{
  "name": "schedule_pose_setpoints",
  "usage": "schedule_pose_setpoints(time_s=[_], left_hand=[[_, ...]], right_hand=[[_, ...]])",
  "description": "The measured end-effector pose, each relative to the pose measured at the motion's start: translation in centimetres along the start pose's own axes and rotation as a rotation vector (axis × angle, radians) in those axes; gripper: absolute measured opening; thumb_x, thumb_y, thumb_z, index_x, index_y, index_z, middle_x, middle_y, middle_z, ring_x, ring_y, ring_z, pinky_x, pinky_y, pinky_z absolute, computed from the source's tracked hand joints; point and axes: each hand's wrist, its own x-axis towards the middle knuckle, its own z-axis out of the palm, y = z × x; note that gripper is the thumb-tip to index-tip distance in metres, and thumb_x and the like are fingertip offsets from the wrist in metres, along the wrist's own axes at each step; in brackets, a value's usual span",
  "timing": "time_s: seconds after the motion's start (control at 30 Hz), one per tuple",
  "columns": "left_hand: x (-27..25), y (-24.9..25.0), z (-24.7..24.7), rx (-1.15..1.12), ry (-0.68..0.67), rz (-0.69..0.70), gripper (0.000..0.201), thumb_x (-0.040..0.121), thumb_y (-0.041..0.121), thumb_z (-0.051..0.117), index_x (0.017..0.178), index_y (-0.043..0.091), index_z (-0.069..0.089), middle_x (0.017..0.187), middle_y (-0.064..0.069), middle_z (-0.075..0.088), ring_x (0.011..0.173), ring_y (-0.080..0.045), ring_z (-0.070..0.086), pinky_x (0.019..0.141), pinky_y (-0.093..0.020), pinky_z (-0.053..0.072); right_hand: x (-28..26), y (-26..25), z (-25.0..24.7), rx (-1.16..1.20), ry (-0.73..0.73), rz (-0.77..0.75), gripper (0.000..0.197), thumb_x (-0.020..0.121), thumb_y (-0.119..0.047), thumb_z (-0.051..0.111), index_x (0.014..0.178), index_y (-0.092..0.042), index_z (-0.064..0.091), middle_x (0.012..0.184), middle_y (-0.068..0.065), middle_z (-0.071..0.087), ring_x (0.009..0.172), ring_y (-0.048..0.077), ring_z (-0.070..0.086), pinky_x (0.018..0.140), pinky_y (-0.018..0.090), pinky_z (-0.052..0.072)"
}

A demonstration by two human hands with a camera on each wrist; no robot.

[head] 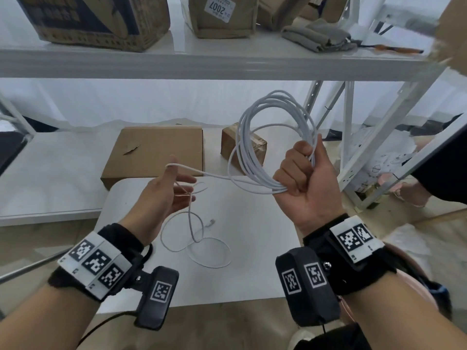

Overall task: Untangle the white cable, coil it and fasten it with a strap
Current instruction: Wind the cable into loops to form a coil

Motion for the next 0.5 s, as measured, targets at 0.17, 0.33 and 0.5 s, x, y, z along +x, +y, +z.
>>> schedule_pose_setpoints(time_s=[0.17,0.33,0.5], left_hand=[[-0.4,0.3,-0.8,0.158,-0.201,0.037,0.083,0.071,0.097,0.016,0.121,0.053,0.065,0.135,0.004,0.061,0.122,-0.017,0.059,0.112,-0.042,0.041],[-0.6,0.2,-1.1,0.627,-0.213,0.214,0.069,0.088,0.081,0.019,0.124,0.042,0.063,0.121,0.006,0.064,0.088,-0.015,0.074,0.092,-0.044,0.055],[-0.3,0.9,-0.8,0.024,-0.019,0.357,0.045,0.109,0.037,0.033,0.097,0.012,0.069,0.093,-0.011,0.076,0.092,-0.030,0.074,0.082,-0.037,0.057]], right_hand=[[0.0,0.0,-0.1,-0.008,-0.016,0.024,0.058,0.104,-0.047,0.033,0.058,-0.017,0.052,0.049,-0.009,0.012,0.037,0.008,0.007,0.031,0.018,0.014],[-0.2,0.1,-0.1,-0.031,-0.019,0.029,0.057,0.104,-0.047,0.033,0.059,-0.018,0.052,0.049,-0.008,0.012,0.037,0.008,0.007,0.032,0.018,0.012],[-0.2,0.4,-0.2,-0.061,-0.008,0.038,0.055,0.105,-0.046,0.033,0.060,-0.019,0.049,0.048,-0.008,0.011,0.037,0.009,0.006,0.033,0.018,0.011]])
